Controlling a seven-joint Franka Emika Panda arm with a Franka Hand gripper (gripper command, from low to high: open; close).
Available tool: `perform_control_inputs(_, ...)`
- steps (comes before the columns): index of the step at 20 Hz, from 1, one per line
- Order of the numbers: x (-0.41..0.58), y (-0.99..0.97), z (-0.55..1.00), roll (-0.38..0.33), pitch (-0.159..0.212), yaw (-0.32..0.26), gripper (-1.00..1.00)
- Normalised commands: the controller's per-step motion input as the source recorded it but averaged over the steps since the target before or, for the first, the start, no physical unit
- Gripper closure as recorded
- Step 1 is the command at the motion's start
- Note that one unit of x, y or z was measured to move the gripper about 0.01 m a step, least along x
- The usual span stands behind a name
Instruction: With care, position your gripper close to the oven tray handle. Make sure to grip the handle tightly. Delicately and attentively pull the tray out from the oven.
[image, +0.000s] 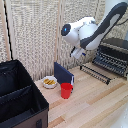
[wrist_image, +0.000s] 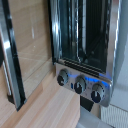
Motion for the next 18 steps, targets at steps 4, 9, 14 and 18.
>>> perform_control_inputs(4,0.0,-0.42,-0.21,-0.12,0.0,-0.039,-1.0)
perform_control_inputs(9,0.006,-0.43,-0.09,-0.187,0.002,-0.013,-1.0)
perform_control_inputs(14,0.013,-0.47,-0.13,-0.141,0.035,0.134,-1.0)
perform_control_inputs(18,0.0,-0.47,-0.21,-0.092,0.061,0.228,-1.0)
